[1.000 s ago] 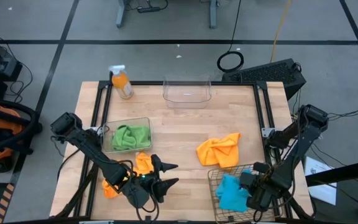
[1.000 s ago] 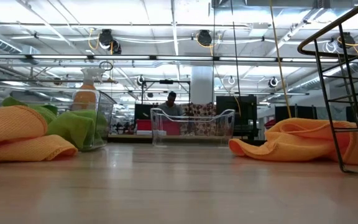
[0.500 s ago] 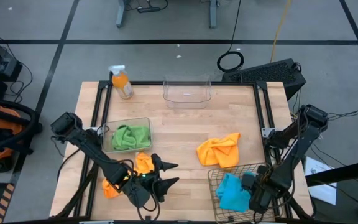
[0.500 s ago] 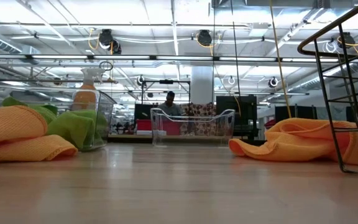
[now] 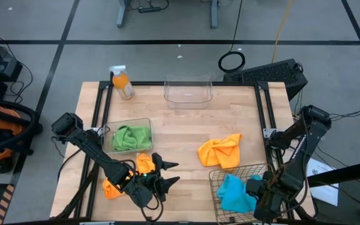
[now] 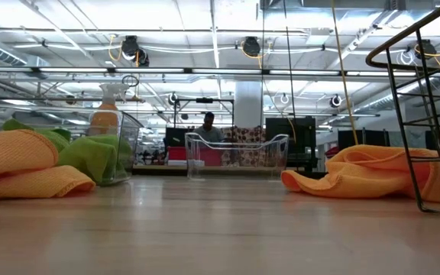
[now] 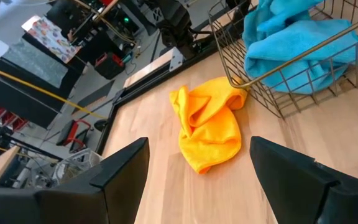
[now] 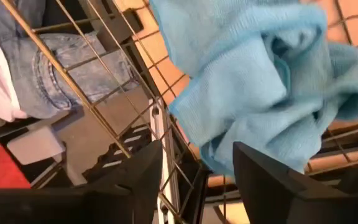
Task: Sort microfiber towel by color & place in baskets
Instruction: Put the blue microfiber towel into the wire basket, then put the bottom left orange microfiber towel into the top transparent bin
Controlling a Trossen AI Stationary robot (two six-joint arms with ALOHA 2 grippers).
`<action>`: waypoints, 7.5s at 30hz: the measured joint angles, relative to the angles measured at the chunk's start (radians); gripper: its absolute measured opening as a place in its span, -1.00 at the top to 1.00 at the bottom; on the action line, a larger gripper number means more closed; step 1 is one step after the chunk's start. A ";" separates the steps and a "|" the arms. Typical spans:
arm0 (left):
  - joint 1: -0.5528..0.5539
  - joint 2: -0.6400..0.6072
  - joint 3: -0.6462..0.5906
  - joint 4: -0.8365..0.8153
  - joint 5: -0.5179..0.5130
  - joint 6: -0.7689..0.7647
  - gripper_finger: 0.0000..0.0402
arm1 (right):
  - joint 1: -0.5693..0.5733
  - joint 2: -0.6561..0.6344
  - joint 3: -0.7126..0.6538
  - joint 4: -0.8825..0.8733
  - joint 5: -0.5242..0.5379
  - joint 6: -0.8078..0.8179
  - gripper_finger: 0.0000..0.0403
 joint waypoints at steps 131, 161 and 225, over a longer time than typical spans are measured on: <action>0.050 -0.020 0.123 -0.124 -0.225 -0.173 0.84 | -0.308 0.062 0.019 0.601 1.058 -1.533 -0.10; 0.057 -0.027 0.123 -0.031 -0.054 -0.077 0.83 | -0.501 0.278 0.018 1.223 0.944 -1.767 -0.43; 0.131 0.080 0.123 -0.171 -0.243 -0.126 -0.76 | -0.523 -0.093 0.019 0.771 0.692 -1.727 0.96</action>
